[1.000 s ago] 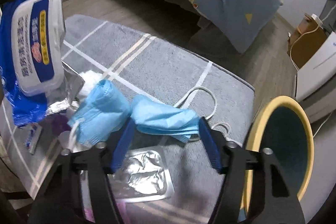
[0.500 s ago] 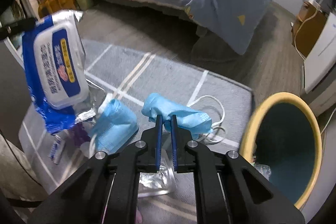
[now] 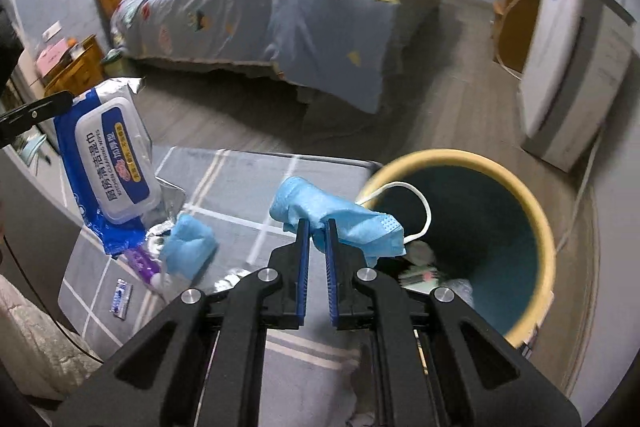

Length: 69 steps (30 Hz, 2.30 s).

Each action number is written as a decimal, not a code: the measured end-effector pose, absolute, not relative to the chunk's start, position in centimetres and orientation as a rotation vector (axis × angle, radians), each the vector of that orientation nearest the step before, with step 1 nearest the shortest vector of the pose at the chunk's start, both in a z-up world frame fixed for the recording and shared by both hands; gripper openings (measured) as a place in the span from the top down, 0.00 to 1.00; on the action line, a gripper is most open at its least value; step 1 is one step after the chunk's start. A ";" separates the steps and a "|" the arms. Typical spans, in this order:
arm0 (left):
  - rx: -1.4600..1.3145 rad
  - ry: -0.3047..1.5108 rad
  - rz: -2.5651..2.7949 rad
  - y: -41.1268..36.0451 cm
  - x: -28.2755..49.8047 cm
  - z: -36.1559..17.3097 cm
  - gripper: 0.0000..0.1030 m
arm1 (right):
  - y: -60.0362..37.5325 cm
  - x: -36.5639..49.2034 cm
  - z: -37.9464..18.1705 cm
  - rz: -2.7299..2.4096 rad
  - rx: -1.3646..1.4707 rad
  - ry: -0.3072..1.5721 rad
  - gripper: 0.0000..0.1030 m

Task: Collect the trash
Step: 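Carry wet-wipes pack and blue mask over the bin and open both grippers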

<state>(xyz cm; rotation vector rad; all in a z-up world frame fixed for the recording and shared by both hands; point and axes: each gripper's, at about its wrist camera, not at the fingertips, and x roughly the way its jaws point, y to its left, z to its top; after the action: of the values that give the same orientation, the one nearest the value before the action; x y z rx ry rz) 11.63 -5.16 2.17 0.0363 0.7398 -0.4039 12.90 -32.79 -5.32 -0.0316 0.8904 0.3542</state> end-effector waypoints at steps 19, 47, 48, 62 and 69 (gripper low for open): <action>0.063 0.776 -0.567 -17.7 15.7 2.4 0.89 | -44.5 12.9 -7.1 0.168 0.155 0.910 0.93; 0.234 0.923 -0.603 -28.2 19.9 -6.6 0.74 | -47.8 16.5 -12.7 0.117 0.274 0.982 0.52; 0.236 0.919 -0.594 -27.9 19.9 -6.6 0.65 | -47.9 16.3 -12.6 0.115 0.278 0.978 0.47; 0.263 0.844 -0.427 -23.1 16.8 -4.8 0.08 | -46.6 13.0 -9.1 0.103 0.276 0.908 0.06; 0.245 0.818 -0.384 -19.8 13.9 -2.9 0.07 | -43.8 10.6 -6.9 0.132 0.232 0.893 0.06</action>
<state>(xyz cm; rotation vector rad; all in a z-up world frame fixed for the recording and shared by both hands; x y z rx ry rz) 13.89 -19.81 -2.89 0.2455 0.8177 -0.3840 10.63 -43.84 -6.88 0.2317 0.8927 0.1323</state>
